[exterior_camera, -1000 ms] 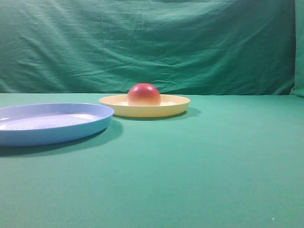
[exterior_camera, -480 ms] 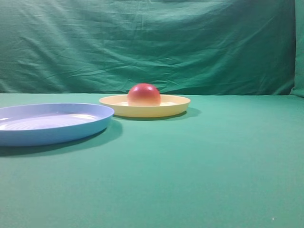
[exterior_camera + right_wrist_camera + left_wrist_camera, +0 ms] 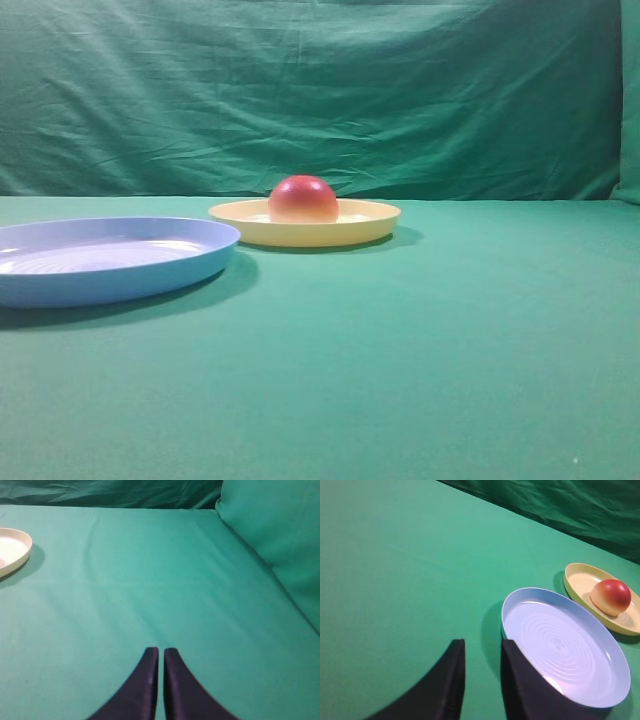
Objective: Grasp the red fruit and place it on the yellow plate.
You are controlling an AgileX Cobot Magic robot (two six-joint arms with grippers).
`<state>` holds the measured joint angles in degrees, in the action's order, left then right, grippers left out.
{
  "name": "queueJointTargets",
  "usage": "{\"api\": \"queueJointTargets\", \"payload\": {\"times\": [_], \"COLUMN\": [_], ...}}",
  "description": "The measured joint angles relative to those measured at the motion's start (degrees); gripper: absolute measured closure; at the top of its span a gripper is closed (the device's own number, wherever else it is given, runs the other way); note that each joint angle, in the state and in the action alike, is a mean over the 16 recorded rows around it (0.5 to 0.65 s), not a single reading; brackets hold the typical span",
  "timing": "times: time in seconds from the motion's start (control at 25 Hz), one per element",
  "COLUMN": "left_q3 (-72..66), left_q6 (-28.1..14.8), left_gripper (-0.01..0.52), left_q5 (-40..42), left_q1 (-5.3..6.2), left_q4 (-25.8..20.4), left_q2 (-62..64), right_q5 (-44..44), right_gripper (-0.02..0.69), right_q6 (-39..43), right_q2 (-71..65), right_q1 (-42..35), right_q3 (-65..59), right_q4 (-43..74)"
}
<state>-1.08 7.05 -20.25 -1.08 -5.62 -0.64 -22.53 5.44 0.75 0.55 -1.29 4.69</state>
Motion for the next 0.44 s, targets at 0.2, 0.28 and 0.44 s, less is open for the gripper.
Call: {"api": "queueJointTargets", "payload": {"times": [0.2,0.28,0.44], "left_q3": [0.00,0.00,0.00], "left_q6": [0.00,0.00,0.00], "left_gripper": [0.357,0.357,0.357], "left_q5": [0.00,0.00,0.00], "left_q1": [0.00,0.00,0.00], "left_q4": [0.00,0.00,0.00], "left_q2": [0.00,0.00,0.00], "right_q5": [0.00,0.00,0.00], "right_gripper": [0.665,0.665,0.665], "right_q6": [-0.03,-0.04,-0.07], "right_q2": [0.00,0.00,0.00], "right_q1": [0.00,0.00,0.00], "right_q3": [0.00,0.00,0.00], "right_q4": [-0.03,-0.04,-0.04]}}
